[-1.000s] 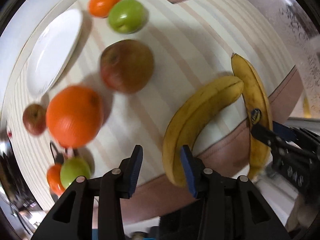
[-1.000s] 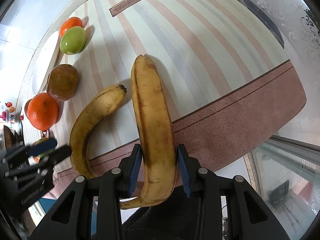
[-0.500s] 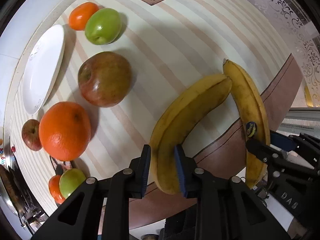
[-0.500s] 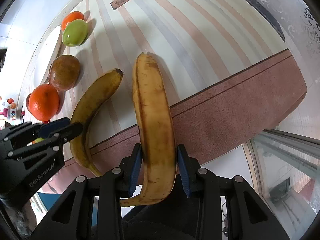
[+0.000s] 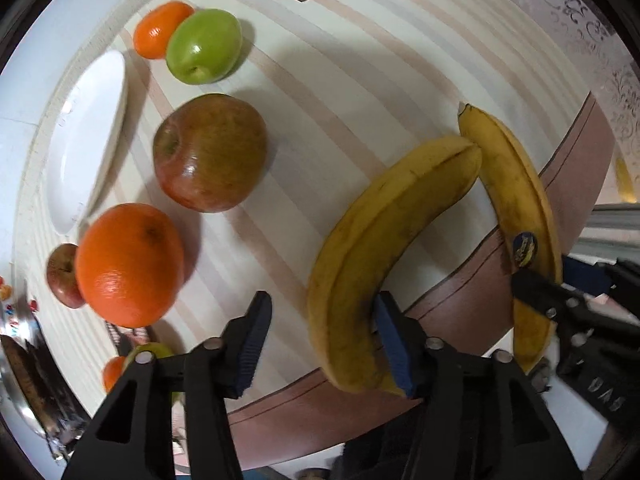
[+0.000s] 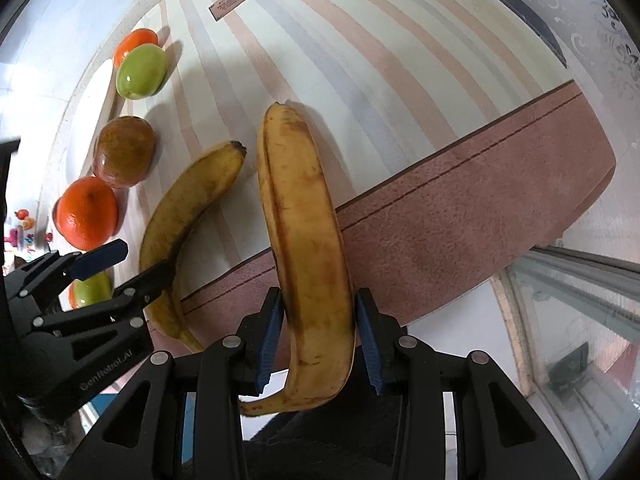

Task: Organize fruits
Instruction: 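Lift both bananas and carry them toward the white plate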

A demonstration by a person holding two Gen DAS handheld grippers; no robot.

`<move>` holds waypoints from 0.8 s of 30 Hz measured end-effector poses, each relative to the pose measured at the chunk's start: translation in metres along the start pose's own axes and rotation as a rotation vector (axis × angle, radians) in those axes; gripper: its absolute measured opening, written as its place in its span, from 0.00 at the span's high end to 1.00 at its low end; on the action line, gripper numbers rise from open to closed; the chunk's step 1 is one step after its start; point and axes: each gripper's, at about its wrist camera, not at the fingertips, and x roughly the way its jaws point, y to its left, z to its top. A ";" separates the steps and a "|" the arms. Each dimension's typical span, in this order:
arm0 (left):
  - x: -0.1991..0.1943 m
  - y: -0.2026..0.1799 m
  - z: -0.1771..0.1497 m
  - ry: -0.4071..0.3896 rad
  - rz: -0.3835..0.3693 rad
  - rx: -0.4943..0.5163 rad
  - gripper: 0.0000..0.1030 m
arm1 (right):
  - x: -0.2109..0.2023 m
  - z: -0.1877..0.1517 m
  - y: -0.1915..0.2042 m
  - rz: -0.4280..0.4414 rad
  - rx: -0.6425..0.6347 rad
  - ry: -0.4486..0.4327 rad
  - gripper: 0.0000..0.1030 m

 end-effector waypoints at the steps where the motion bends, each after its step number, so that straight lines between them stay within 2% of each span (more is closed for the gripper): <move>1: 0.000 0.006 0.006 0.005 -0.030 -0.011 0.70 | 0.001 -0.001 0.001 -0.001 -0.001 -0.003 0.61; 4: 0.001 0.004 0.000 -0.009 -0.017 -0.014 0.70 | 0.000 -0.004 0.001 -0.002 0.001 -0.016 0.63; 10: -0.006 0.013 -0.039 0.012 -0.069 -0.069 0.70 | 0.000 -0.015 0.008 -0.013 -0.051 -0.010 0.63; 12: -0.001 0.020 -0.043 0.011 -0.081 -0.069 0.66 | 0.000 -0.016 0.008 -0.012 -0.050 -0.005 0.63; 14: 0.003 0.032 -0.046 0.017 -0.085 -0.084 0.53 | 0.001 -0.014 0.005 0.003 -0.023 0.002 0.63; 15: 0.005 0.033 -0.046 0.025 -0.084 -0.082 0.51 | 0.002 -0.012 0.004 0.009 -0.015 0.007 0.63; 17: 0.017 0.037 -0.042 0.037 -0.078 -0.072 0.39 | 0.003 -0.011 0.003 0.016 -0.006 0.011 0.62; 19: 0.033 0.035 -0.042 0.069 -0.066 -0.068 0.37 | 0.003 -0.008 0.004 0.012 -0.013 0.010 0.62; 21: 0.036 0.036 -0.041 0.042 -0.085 -0.089 0.41 | 0.003 -0.008 0.004 0.000 -0.023 0.007 0.62; 22: 0.035 0.037 -0.042 0.042 -0.101 -0.099 0.48 | 0.003 -0.007 0.005 -0.004 -0.025 0.005 0.62; 23: 0.034 0.036 -0.044 0.041 -0.106 -0.101 0.62 | 0.003 -0.007 0.006 -0.014 -0.030 0.000 0.62; 24: 0.031 0.034 -0.045 0.034 -0.100 -0.091 0.67 | 0.004 -0.008 0.009 -0.022 -0.034 -0.007 0.62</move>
